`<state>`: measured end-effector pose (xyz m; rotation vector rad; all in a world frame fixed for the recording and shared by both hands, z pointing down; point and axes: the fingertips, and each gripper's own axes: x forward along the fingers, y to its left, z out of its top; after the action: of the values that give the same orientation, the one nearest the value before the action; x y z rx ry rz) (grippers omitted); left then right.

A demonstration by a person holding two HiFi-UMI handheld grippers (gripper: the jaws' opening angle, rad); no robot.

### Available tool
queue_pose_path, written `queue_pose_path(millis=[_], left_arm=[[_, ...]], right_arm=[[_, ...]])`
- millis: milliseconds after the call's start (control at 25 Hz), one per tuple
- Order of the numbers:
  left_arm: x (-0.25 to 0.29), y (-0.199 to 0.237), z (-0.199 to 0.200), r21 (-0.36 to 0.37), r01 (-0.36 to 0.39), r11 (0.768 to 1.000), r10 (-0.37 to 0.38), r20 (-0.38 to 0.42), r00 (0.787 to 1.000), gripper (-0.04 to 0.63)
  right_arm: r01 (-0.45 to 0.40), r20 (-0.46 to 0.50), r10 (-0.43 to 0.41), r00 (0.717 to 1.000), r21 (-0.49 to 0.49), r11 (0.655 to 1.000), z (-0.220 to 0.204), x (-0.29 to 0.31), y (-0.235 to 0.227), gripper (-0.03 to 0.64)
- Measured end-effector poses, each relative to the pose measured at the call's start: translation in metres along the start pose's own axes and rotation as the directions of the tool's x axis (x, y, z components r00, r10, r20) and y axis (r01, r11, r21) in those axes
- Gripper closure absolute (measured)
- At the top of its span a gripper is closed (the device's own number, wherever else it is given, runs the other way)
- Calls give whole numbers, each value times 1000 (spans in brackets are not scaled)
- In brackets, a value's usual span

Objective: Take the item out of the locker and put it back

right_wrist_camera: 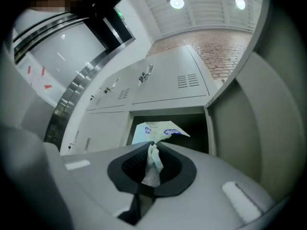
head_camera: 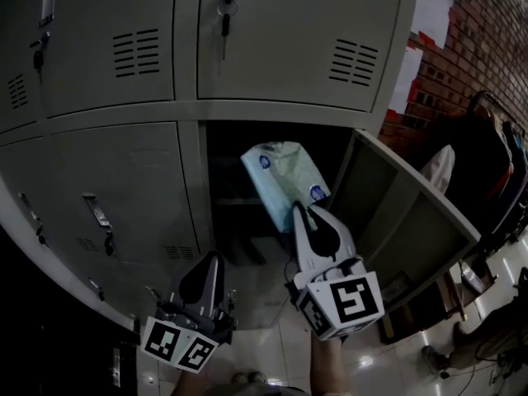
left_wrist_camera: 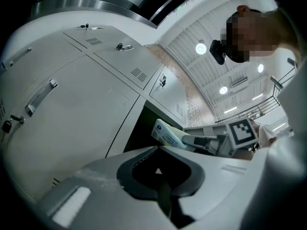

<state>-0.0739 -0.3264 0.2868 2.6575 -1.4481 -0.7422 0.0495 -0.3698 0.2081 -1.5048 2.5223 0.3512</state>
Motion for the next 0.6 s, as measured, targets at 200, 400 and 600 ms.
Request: queue_pose_path(millis=[200,400,600], left_arm=[[-9,-6,-5,21,-3,1000,4,-19,1000,591],[-12,-8,-6,38,-3,999,4,-25,1000,592],[-13,-9,-1,52,-2,999,3,-25,1000,592]], right_arm=[[-14,-86,18,996,47,999,-39,-48,26,607],[-16,-125,28,992,94,995,-59,-60,30,607],[-23,-121,36,992,103,994,-59,-60,35,607]])
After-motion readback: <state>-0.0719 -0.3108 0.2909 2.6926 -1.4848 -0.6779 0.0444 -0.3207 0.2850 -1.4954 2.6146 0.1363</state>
